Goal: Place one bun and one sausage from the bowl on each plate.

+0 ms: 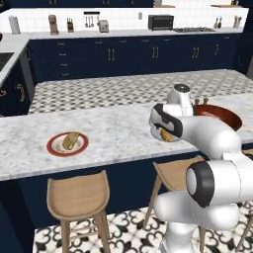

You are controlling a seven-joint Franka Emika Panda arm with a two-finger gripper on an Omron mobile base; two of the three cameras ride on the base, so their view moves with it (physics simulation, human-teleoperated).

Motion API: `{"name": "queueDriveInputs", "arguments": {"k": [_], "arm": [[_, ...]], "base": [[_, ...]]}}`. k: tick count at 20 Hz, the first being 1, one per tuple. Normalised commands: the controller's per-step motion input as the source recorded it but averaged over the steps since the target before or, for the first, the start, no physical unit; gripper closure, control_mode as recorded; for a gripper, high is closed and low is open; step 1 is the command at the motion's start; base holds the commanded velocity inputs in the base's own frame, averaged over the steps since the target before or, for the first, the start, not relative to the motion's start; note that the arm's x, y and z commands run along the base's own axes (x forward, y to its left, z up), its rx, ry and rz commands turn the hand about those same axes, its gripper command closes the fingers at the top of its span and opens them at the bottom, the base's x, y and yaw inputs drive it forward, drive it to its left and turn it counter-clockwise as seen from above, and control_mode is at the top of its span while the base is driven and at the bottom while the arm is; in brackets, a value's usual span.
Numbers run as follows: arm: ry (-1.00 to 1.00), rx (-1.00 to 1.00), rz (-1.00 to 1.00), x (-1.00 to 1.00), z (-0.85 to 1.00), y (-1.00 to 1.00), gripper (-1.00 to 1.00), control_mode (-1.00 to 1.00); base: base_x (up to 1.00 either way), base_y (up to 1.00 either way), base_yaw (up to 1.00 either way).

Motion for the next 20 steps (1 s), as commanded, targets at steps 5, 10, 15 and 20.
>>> {"name": "queueDriveInputs", "arguments": {"k": [5,10,15,20], "arm": [[0.0,0.0,0.0,0.0,0.0,0.0,-1.0,1.0],[0.0,0.0,0.0,0.0,0.0,0.0,-1.0,1.0],[0.0,0.0,0.0,0.0,0.0,0.0,-1.0,1.0],[0.0,0.0,0.0,0.0,0.0,0.0,-1.0,1.0]], "base": [[0.29,-1.0,0.0],[0.28,-0.98,0.0],[0.31,-0.63,0.0],[0.63,-0.01,0.0]]}}
